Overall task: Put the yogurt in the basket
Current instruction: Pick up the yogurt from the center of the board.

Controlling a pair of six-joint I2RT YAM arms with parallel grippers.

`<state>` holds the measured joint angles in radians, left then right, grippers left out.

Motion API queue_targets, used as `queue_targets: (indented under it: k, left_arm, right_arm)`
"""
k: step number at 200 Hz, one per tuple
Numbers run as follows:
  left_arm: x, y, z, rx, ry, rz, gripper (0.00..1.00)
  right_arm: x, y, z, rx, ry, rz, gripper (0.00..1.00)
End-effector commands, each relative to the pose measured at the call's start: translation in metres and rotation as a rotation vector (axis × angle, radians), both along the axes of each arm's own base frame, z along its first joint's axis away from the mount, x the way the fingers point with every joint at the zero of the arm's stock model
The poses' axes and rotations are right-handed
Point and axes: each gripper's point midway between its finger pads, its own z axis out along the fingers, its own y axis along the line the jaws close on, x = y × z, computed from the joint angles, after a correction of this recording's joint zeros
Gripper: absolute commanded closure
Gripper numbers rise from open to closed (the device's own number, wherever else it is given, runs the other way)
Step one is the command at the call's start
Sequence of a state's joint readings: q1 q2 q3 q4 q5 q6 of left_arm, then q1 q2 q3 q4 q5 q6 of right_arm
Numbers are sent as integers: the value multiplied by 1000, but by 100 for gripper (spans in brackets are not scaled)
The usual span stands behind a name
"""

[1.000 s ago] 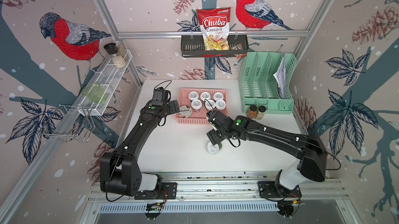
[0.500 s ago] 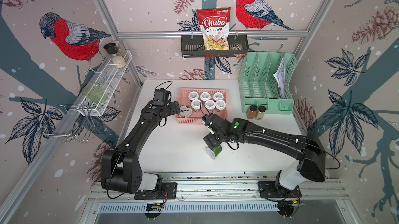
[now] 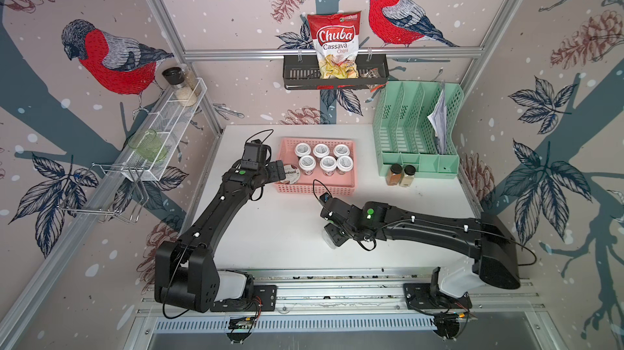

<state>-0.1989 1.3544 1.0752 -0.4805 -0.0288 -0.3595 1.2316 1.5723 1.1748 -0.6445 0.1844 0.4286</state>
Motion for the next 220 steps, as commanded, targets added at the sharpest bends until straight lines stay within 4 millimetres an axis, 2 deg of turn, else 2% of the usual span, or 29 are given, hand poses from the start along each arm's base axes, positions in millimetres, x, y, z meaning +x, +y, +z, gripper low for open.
queue_targets:
  k: [1, 55, 89, 152, 199, 220]
  left_arm:
    - [2, -1, 2, 4, -9, -5, 6]
    - [4, 0, -2, 21, 5, -10, 6]
    - [4, 1, -3, 25, 6, -8, 6]
    - [5, 3, -3, 36, 8, -1, 6]
    - [5, 4, -4, 38, 10, 3, 6]
    - [5, 4, -3, 39, 9, 2, 6]
  right_arm:
    - [1, 11, -3, 8, -10, 8, 47]
    - [2, 9, -24, -73, -17, 17, 49]
    - [5, 2, -34, -134, -36, 11, 55]
    - [4, -2, -41, -160, -35, 15, 70]
    - [4, -5, -45, -169, -36, 13, 71]
    - [4, -5, -45, -169, -33, 13, 77]
